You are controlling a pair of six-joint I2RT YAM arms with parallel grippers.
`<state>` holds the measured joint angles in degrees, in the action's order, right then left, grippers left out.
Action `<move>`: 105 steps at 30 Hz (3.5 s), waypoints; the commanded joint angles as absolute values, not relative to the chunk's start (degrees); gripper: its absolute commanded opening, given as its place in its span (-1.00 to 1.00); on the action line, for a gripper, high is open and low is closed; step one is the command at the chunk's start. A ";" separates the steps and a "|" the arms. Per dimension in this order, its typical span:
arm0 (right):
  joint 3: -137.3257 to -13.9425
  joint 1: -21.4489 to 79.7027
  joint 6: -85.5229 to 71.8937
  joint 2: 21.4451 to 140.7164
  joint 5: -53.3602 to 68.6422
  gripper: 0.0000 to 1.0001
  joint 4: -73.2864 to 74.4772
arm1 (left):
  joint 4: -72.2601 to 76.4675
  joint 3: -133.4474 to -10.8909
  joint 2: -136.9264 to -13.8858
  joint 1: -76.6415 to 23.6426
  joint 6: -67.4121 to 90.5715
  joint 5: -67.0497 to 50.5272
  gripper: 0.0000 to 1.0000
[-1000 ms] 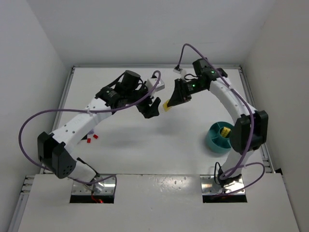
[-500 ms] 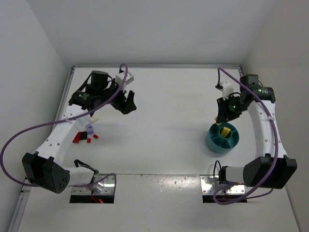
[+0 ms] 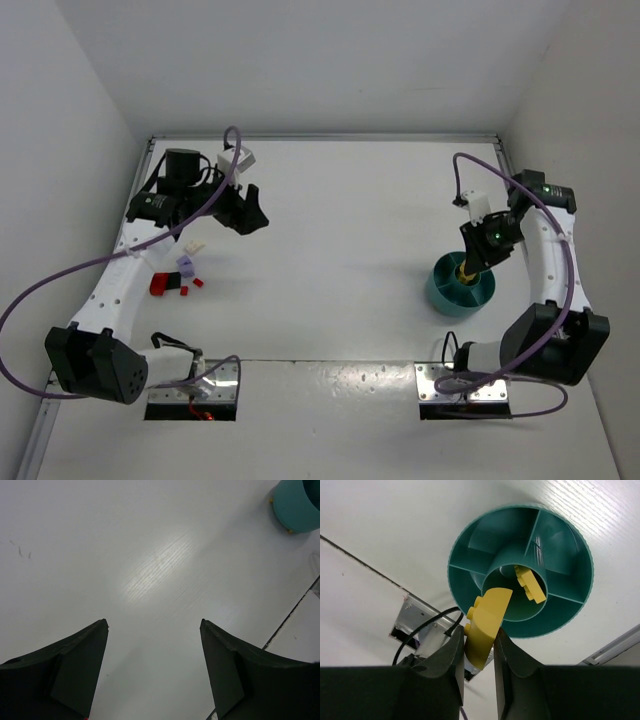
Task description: Sort the legos into containers by color
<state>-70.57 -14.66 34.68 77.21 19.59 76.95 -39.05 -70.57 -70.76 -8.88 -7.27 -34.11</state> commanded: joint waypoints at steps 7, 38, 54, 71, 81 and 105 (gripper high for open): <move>-69.61 -16.87 41.13 81.38 22.23 -1.00 80.60 | -38.32 -70.58 -69.35 -8.00 -7.38 -37.88 0.61; -84.73 -17.31 35.08 86.99 33.56 0.26 80.60 | -43.15 -68.22 -76.36 4.89 -4.83 -1.85 0.54; -85.25 -12.57 26.81 93.25 37.71 0.62 75.68 | -40.34 -58.18 -84.01 27.24 -19.86 -8.08 0.40; -81.21 -10.99 26.28 91.67 35.51 0.62 74.09 | -38.06 -60.29 -95.97 32.87 -21.01 -12.92 0.08; -80.68 -10.46 25.75 91.67 35.51 0.62 74.09 | -37.53 -59.77 -98.26 33.40 -21.53 -14.06 -0.23; -72.97 8.52 0.03 77.09 46.60 0.43 39.79 | -33.60 -69.79 -71.20 30.51 13.46 -44.82 -0.93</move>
